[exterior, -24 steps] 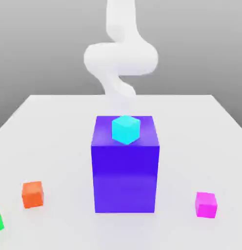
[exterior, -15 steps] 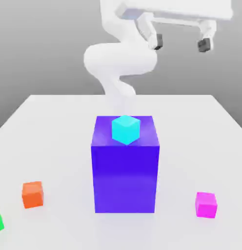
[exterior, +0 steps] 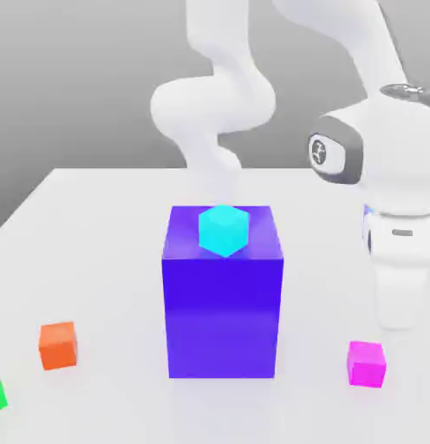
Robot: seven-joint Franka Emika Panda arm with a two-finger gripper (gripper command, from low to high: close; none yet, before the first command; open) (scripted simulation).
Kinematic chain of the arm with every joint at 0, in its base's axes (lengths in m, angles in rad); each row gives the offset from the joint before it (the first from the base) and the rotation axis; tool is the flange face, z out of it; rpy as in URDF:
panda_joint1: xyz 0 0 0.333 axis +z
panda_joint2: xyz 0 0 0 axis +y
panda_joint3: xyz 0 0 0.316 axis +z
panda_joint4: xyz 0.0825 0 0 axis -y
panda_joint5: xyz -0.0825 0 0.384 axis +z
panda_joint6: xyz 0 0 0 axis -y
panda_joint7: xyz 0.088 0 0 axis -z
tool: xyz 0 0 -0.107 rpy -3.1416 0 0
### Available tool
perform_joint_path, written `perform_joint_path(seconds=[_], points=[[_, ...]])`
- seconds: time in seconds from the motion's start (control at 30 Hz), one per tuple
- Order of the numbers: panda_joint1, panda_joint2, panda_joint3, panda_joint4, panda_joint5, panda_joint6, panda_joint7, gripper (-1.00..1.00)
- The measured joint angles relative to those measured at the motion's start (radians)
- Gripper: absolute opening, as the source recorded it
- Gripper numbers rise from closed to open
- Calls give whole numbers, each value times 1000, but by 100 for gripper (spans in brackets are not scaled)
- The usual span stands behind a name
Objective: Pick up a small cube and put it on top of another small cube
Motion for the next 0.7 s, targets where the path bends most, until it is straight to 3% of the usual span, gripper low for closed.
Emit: perform_joint_path(seconds=[0.17, 0.2, 0.43, 0.7], points=[[28, 181, -27, 24, -48, 138, 15, 0], [32, 208, -32, 29, -53, 159, 18, -100], [32, 210, -32, 30, -56, 159, 20, -100], [10, 36, 48, 26, 32, 3, -32, -100]])
